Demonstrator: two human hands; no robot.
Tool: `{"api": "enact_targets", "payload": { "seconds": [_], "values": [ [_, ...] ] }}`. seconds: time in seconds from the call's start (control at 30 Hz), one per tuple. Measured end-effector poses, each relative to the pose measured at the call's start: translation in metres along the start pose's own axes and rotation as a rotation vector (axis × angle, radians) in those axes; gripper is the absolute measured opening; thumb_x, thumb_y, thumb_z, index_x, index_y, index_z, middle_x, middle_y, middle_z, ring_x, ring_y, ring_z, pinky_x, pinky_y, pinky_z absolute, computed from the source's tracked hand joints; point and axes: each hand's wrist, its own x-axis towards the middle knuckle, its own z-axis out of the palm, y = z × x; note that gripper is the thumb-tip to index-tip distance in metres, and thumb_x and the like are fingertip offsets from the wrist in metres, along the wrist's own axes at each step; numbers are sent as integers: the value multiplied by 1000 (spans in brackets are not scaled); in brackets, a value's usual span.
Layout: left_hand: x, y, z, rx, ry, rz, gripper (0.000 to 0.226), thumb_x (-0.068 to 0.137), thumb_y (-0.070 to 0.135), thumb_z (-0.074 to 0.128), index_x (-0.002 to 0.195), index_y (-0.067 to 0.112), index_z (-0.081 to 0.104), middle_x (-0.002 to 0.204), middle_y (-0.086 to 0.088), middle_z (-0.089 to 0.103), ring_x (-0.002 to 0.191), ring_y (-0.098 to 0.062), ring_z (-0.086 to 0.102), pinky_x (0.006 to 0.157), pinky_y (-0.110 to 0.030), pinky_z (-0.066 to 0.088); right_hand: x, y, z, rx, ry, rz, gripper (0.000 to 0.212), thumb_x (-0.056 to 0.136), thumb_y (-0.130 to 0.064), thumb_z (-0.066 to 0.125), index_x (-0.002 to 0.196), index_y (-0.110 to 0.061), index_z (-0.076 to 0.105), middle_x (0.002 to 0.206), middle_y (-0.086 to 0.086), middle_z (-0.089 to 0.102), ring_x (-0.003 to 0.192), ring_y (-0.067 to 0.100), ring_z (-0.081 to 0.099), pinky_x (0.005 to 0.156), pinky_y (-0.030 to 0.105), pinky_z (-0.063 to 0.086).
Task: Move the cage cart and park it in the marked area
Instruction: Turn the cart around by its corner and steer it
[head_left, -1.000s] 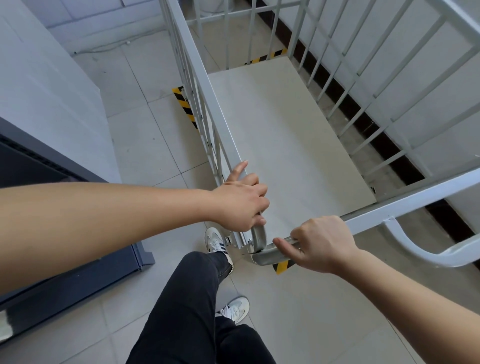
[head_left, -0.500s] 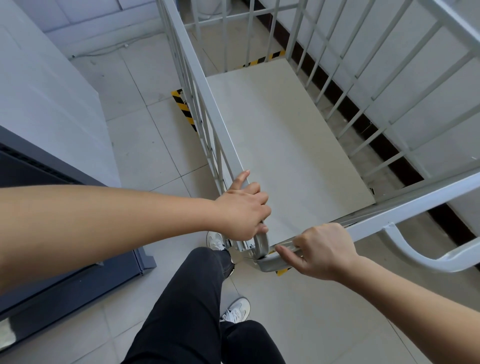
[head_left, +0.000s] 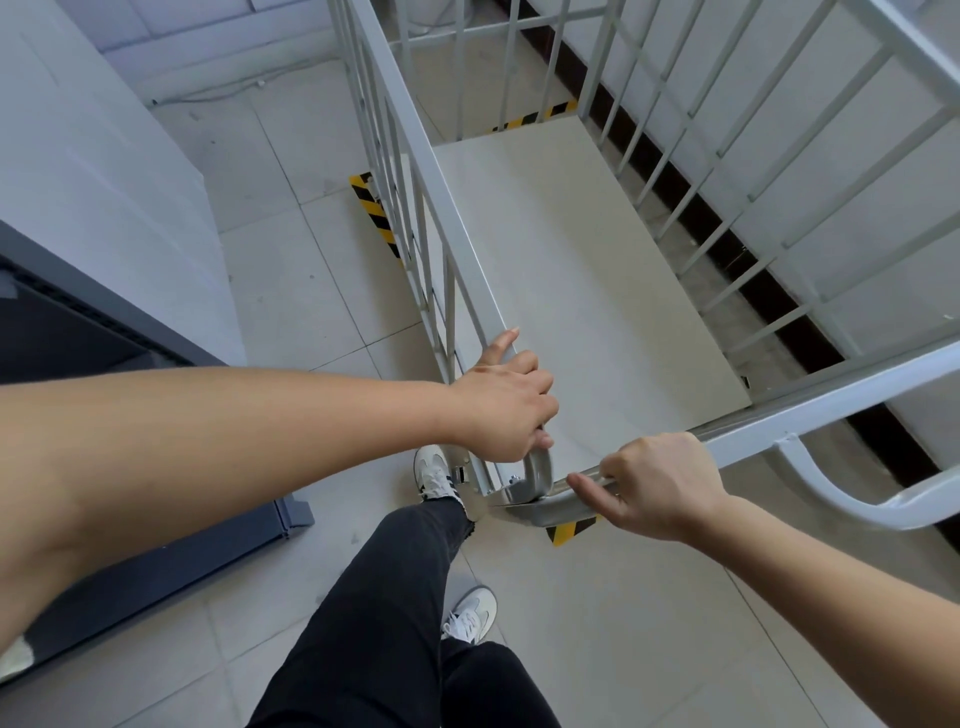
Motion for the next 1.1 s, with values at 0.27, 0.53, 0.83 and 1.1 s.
{"api": "enact_targets", "payload": {
  "seconds": [0.27, 0.53, 0.83, 1.1],
  "values": [
    [4, -5, 6, 10, 30, 15, 37, 98, 44, 36, 110, 17, 58, 109, -2, 49, 123, -26, 32, 113, -55, -13, 3, 0, 0, 33, 52, -20, 64, 80, -62, 39, 39, -14, 27, 30, 5, 38, 33, 27, 19, 45, 19, 2],
    [1, -6, 1, -13, 17, 29, 38, 98, 45, 34, 110, 18, 58, 109, -1, 50, 124, -25, 33, 114, -55, -11, 4, 0, -3, 6, 57, -6, 64, 80, -62, 38, 40, -13, 27, 30, 5, 38, 29, 28, 26, 43, 19, 4],
    [3, -6, 4, -15, 44, 37, 37, 98, 44, 34, 110, 18, 58, 108, -1, 50, 124, -25, 33, 114, -54, -13, 4, 1, 3, -21, 87, -10, 66, 81, -63, 37, 38, -13, 31, 31, 6, 39, 32, 26, 22, 41, 20, 9],
    [0, -3, 1, -25, 18, 22, 39, 98, 44, 33, 113, 19, 58, 113, -3, 50, 128, -26, 30, 114, -55, -11, 3, 3, 8, -13, 111, -34, 73, 84, -67, 24, 40, -11, 40, 35, 3, 41, 33, 25, 38, 40, 23, 16]
  ]
}}
